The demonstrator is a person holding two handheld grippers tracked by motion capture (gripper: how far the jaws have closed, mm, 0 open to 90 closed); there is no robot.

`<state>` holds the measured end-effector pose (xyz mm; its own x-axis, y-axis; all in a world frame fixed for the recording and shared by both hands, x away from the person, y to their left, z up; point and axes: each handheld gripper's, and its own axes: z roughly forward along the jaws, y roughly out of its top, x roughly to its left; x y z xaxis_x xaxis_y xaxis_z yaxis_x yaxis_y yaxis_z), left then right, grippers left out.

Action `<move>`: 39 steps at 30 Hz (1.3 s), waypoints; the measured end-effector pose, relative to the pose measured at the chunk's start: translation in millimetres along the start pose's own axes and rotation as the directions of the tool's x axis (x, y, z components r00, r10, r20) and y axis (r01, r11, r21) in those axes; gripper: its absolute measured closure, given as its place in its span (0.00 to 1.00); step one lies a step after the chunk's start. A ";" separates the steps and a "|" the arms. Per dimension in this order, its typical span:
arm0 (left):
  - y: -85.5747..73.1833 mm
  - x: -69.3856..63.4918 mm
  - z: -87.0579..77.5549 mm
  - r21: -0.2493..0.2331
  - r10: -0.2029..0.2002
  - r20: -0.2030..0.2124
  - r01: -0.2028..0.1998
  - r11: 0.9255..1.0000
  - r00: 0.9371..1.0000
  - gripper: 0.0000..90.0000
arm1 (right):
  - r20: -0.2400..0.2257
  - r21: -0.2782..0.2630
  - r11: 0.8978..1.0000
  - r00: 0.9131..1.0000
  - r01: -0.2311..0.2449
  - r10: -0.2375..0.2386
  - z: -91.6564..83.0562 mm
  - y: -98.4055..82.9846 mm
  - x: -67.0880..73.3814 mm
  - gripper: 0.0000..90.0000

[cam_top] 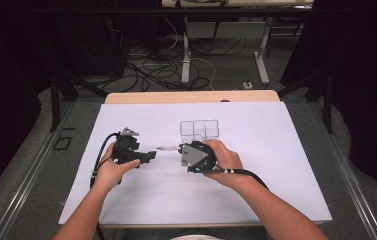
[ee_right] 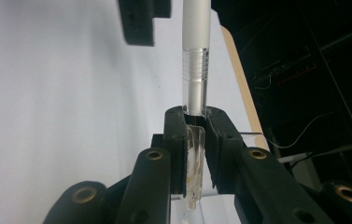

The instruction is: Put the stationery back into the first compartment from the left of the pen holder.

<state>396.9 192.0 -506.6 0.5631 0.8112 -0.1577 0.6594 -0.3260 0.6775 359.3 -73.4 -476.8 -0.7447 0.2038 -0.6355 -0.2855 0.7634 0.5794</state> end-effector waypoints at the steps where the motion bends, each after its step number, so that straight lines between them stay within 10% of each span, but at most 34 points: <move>1: 0.8 0.7 -1.9 0.019 -0.002 0.008 0.002 1.000 1.000 0.18 | 0.004 -0.010 0.999 0.999 -0.034 0.034 0.1 0.2 -2.2 0.88; 16: 1.9 1.7 -4.5 0.006 -0.045 0.010 0.045 0.999 0.999 0.14 | 0.013 -0.094 0.956 0.960 -0.278 0.280 -1.5 -1.7 -40.7 0.88; 39: 1.8 0.5 -2.5 -0.050 -0.061 -0.001 0.061 0.997 0.998 0.01 | -0.015 -0.163 0.798 0.811 -0.580 0.585 19.8 -17.2 -74.0 0.88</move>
<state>397.1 193.0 -503.6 0.5216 0.8298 -0.1984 0.6668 -0.2514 0.7015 431.3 -89.5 -449.9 -0.7798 0.6030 -0.1683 0.1053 0.3914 0.9142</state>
